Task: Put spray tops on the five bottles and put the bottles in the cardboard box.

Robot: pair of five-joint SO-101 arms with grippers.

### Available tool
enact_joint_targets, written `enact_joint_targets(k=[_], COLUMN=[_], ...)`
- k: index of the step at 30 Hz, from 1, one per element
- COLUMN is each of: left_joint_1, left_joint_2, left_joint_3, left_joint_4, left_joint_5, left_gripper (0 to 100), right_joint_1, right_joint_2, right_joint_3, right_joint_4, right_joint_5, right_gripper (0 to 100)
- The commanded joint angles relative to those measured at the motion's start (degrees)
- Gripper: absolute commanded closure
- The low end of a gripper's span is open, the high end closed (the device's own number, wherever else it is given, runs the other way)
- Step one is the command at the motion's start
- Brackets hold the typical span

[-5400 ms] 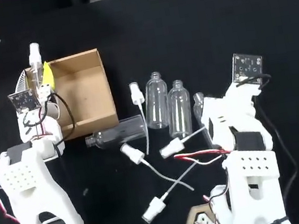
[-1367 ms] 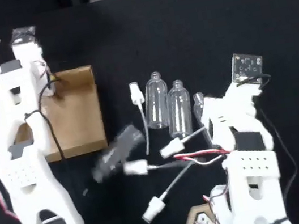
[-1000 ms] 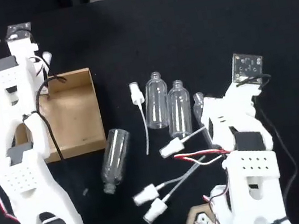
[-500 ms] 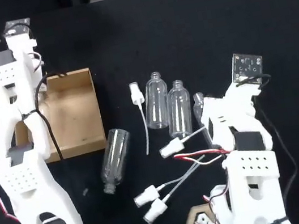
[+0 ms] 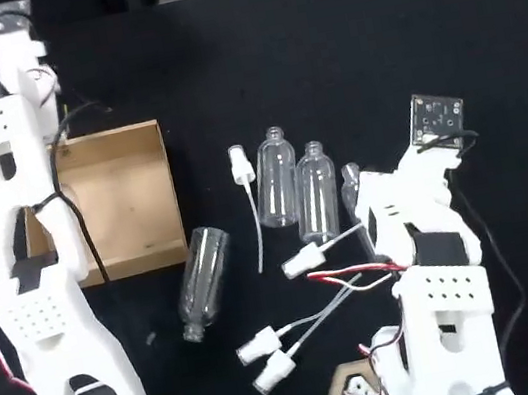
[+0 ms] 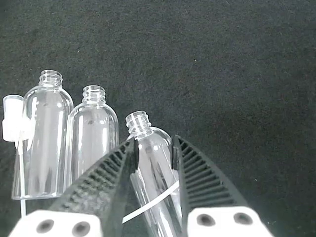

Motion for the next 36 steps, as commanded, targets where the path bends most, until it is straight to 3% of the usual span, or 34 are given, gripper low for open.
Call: enact_joint_targets(k=[1, 8, 16, 22, 25, 31, 34, 36], left_joint_1=[-2.8, -8.7, -16.3, -14.9, -12.8, -6.0, -1.0, 0.4], left_joint_2=[-4.3, -4.3, -4.3, -4.4, -7.7, -22.2, -27.9, -29.7], left_joint_3=[-10.3, -18.6, -18.8, -13.1, -7.6, 15.4, 27.7, 36.1], left_joint_4=[4.7, 6.3, 6.4, 6.5, 6.5, 6.3, 4.5, -2.1], left_joint_5=[1.0, 1.0, 0.6, 0.6, 0.6, 0.4, -0.9, -0.7], left_gripper=[97, 97, 97, 97, 94, 72, 75, 75], right_joint_1=[1.1, 1.1, 1.1, 1.1, 1.1, 1.1, 1.1, 1.1], right_joint_2=[-0.9, -0.9, -0.9, -0.9, -0.9, -0.9, -0.9, -0.9], right_joint_3=[-0.8, -0.8, -0.8, -0.8, -0.8, -0.8, -0.8, -0.8], right_joint_4=[-1.6, -1.6, -1.6, -1.7, -1.7, -1.7, -1.7, -1.7], right_joint_5=[0.0, 0.0, 0.0, 0.0, 0.0, 0.0, 0.0, 0.0], right_gripper=[90.0, 90.0, 90.0, 90.0, 90.0, 90.0, 90.0, 90.0])
